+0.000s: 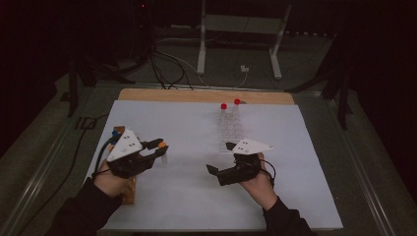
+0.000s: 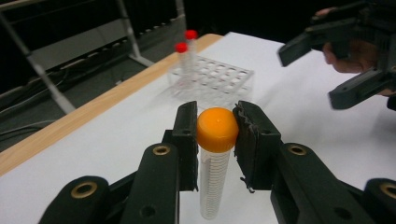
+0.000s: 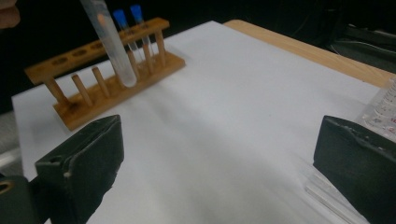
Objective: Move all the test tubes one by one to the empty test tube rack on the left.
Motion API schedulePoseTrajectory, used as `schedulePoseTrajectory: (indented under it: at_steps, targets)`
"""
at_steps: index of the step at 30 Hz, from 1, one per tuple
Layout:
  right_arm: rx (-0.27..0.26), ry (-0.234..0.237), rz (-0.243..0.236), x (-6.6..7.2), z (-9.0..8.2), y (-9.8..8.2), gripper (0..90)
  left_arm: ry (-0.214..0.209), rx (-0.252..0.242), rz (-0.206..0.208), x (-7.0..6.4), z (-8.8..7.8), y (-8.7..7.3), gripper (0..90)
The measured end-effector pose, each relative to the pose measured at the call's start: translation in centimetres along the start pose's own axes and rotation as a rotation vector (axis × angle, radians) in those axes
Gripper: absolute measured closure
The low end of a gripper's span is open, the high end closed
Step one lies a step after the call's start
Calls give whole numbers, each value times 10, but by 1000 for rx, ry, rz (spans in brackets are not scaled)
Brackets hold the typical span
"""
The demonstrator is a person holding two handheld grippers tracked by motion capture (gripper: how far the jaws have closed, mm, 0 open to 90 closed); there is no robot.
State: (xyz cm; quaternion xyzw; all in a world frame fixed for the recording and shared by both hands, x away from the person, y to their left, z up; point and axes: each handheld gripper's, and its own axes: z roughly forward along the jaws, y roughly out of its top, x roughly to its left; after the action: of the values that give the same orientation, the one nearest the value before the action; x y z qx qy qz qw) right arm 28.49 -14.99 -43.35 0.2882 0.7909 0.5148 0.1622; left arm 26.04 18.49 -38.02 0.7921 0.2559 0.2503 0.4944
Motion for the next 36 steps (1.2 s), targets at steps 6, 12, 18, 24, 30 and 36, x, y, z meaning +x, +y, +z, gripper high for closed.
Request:
schedulePoseTrajectory:
  at_steps: [6, 12, 18, 24, 30, 36]
  targets:
    - [-1, -11, -4, -3, -2, 0, 0, 77, -9, -26, 17, -31, -6, 717]
    - [-3, 0, -2, -3, -2, 0, 0, 138, -14, -46, 25, -52, -14, 717]
    - [-11, 3, -7, -2, -3, 1, 0, 199, -10, -61, 31, -70, -26, 717]
    - [-9, 4, -13, 0, -2, 0, 0, 256, -7, -100, 43, -83, -41, 717]
    - [-8, 3, -17, 1, -2, 0, 0, 286, -2, -135, 50, -83, -57, 717]
    - [-2, 6, -17, 1, -2, 0, 0, 307, 29, -153, 53, -77, -72, 717]
